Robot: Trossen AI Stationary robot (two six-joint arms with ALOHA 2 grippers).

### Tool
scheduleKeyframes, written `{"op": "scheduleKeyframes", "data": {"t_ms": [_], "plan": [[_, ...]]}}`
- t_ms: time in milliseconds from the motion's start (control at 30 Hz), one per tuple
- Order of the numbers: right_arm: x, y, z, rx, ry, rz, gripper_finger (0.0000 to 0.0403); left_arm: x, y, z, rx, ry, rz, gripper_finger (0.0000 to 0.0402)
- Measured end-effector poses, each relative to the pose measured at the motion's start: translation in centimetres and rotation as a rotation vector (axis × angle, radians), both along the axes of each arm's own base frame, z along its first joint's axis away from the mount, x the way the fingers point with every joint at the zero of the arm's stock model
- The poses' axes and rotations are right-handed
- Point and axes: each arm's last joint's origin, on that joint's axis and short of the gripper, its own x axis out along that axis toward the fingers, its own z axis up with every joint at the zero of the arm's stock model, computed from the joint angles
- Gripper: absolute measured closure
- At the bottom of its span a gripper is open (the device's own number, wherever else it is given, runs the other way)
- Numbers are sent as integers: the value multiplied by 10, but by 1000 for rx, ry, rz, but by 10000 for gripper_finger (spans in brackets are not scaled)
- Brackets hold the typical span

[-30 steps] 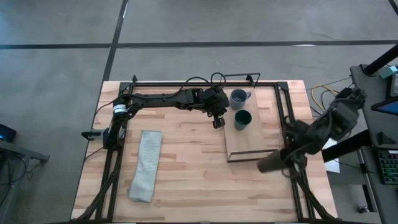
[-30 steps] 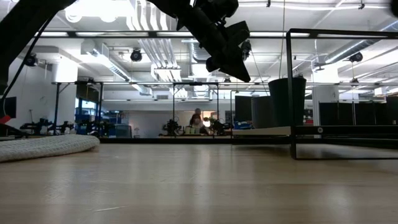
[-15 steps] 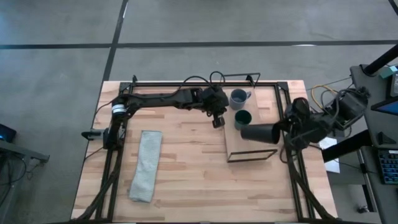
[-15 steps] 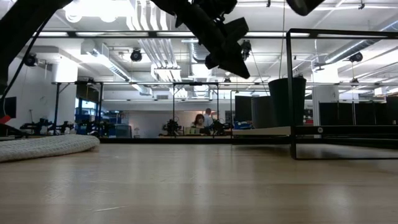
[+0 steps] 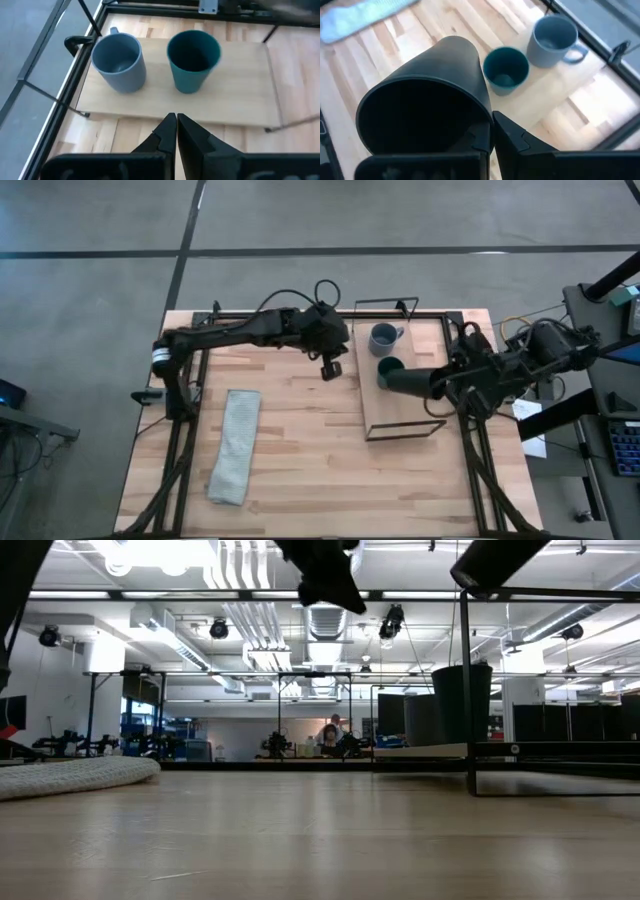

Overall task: Stack small to large cups/mugs on shelf
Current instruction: Put the black cup on the shelf

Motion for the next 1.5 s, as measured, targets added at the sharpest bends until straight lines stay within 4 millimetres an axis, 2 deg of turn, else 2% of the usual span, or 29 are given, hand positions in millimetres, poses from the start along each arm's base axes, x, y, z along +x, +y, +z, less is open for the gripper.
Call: {"op": "scheduleKeyframes", "data": {"t_ms": [333,600,800,1000,1267,1500], "plan": [[19,-8,-20,106,153,-18,394,-43,-10,49,21,-107,-2,402],[41,-15,-42,171,285,-92,394,-65,-14,72,35,-176,-2,402],[63,-21,-62,255,406,-134,394,-70,-15,76,39,-184,-3,402],[83,-22,-74,361,501,-96,394,-71,-15,75,38,-173,-3,402],[106,-27,-87,363,568,-126,394,-73,-16,77,40,-178,-3,402],[119,-31,-98,367,621,-157,394,-88,-19,90,74,-211,-20,402]]}}
